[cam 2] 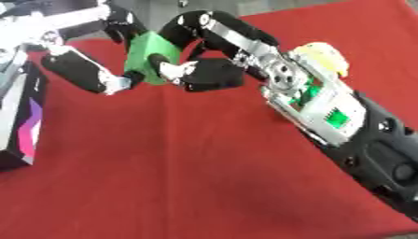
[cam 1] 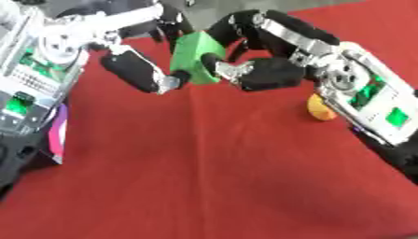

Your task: Pick up the objects with one hand, pass them to the other hand, and then place them into the box on the other side of the table.

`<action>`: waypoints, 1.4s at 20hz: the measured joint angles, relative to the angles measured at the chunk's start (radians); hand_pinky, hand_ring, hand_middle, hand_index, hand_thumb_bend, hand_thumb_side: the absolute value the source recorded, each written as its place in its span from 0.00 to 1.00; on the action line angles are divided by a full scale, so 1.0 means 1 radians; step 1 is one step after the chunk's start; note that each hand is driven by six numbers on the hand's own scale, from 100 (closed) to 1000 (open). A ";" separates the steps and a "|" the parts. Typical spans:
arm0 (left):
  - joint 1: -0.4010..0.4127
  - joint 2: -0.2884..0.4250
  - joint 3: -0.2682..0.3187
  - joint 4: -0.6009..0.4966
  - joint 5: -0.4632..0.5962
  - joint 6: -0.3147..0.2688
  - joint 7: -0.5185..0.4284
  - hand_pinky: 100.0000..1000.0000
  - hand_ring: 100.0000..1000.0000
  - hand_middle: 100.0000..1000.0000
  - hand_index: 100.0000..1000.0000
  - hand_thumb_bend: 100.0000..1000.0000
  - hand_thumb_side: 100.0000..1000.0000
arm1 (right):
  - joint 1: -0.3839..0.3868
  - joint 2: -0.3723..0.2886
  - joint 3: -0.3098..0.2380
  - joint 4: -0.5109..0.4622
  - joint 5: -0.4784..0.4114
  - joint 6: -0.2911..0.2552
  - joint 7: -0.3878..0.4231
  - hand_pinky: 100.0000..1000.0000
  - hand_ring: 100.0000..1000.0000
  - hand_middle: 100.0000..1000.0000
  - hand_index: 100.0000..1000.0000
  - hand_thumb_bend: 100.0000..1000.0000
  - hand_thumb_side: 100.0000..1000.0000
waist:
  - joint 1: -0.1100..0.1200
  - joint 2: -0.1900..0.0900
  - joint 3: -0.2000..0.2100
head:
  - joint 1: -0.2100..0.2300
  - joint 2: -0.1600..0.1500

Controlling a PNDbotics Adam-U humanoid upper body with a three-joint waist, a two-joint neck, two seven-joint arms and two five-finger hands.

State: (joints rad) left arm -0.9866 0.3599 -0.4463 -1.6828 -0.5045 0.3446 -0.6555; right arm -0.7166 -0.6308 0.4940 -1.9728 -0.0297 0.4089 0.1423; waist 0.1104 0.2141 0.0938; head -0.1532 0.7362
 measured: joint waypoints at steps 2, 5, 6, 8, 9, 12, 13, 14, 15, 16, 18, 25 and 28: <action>0.002 0.001 0.002 -0.002 -0.005 0.001 0.003 0.75 0.71 0.44 0.36 0.00 0.07 | 0.001 0.000 0.001 -0.001 0.018 -0.001 0.013 0.66 0.77 0.71 0.83 0.06 0.48 | 0.000 0.000 0.000 | 0.000 0.000; 0.006 0.001 0.005 -0.003 -0.008 0.002 0.005 0.75 0.70 0.42 0.36 0.00 0.06 | 0.004 0.000 0.001 -0.005 0.034 -0.002 0.024 0.66 0.77 0.71 0.83 0.05 0.49 | 0.000 0.000 -0.001 | 0.000 0.000; 0.009 0.001 0.006 -0.004 -0.008 0.003 0.007 0.75 0.70 0.42 0.36 0.00 0.06 | 0.004 0.000 0.001 -0.005 0.036 -0.002 0.027 0.66 0.78 0.71 0.83 0.05 0.50 | 0.000 0.000 -0.001 | 0.000 0.000; 0.012 0.002 0.008 -0.006 -0.008 0.006 0.012 0.74 0.70 0.42 0.36 0.00 0.06 | 0.005 0.000 0.002 -0.006 0.040 -0.003 0.029 0.66 0.78 0.71 0.83 0.05 0.50 | 0.000 0.000 -0.001 | 0.000 0.000; 0.013 0.002 0.009 -0.008 -0.008 0.007 0.014 0.74 0.70 0.41 0.36 0.00 0.06 | 0.005 0.000 0.002 -0.006 0.041 -0.003 0.030 0.66 0.79 0.72 0.85 0.06 0.52 | 0.000 0.000 -0.002 | 0.000 0.000; 0.023 0.007 0.013 -0.010 -0.010 0.008 0.024 0.73 0.69 0.41 0.36 0.00 0.06 | 0.007 0.000 0.002 -0.006 0.043 -0.006 0.031 0.67 0.80 0.74 0.87 0.07 0.54 | 0.000 0.000 -0.002 | 0.000 0.000; 0.026 0.009 0.014 -0.011 -0.012 0.008 0.028 0.73 0.69 0.41 0.36 0.00 0.06 | 0.009 0.000 0.002 -0.006 0.043 -0.008 0.030 0.67 0.81 0.74 0.87 0.08 0.55 | 0.000 0.000 -0.002 | 0.000 0.000; 0.030 0.009 0.017 -0.014 -0.015 0.007 0.033 0.73 0.69 0.41 0.36 0.00 0.06 | 0.012 0.000 0.004 -0.007 0.044 -0.009 0.028 0.67 0.81 0.75 0.88 0.08 0.55 | 0.000 0.000 -0.002 | 0.000 0.000; 0.033 0.010 0.019 -0.014 -0.017 0.007 0.036 0.73 0.69 0.41 0.36 0.00 0.06 | 0.013 0.000 0.004 -0.007 0.045 -0.010 0.026 0.67 0.81 0.75 0.88 0.08 0.55 | 0.000 0.000 -0.003 | -0.001 0.000; 0.037 0.012 0.021 -0.015 -0.018 0.006 0.039 0.73 0.69 0.41 0.36 0.00 0.07 | 0.014 0.000 0.004 -0.007 0.048 -0.011 0.024 0.67 0.81 0.75 0.88 0.08 0.55 | 0.000 0.000 -0.004 | -0.001 0.000; 0.044 0.025 0.032 -0.015 -0.024 0.008 0.046 0.73 0.69 0.40 0.36 0.00 0.07 | 0.015 0.000 0.004 -0.007 0.052 -0.010 0.018 0.67 0.82 0.76 0.89 0.08 0.56 | 0.000 0.000 -0.004 | -0.001 0.000; 0.069 0.078 0.074 -0.014 -0.035 0.016 0.068 0.73 0.69 0.40 0.36 0.00 0.06 | 0.030 -0.003 0.007 -0.008 0.059 -0.003 -0.001 0.67 0.82 0.77 0.90 0.08 0.58 | 0.000 0.000 -0.005 | -0.005 0.000; 0.080 0.093 0.082 -0.016 -0.035 0.018 0.071 0.72 0.69 0.40 0.35 0.00 0.06 | 0.031 -0.006 0.007 -0.008 0.061 0.002 -0.007 0.67 0.82 0.77 0.90 0.07 0.58 | 0.000 0.000 -0.006 | -0.005 0.000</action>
State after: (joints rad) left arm -0.9068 0.4528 -0.3643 -1.6987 -0.5392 0.3628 -0.5841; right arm -0.6856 -0.6372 0.5011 -1.9808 0.0316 0.4104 0.1354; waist 0.1104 0.2141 0.0882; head -0.1585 0.7361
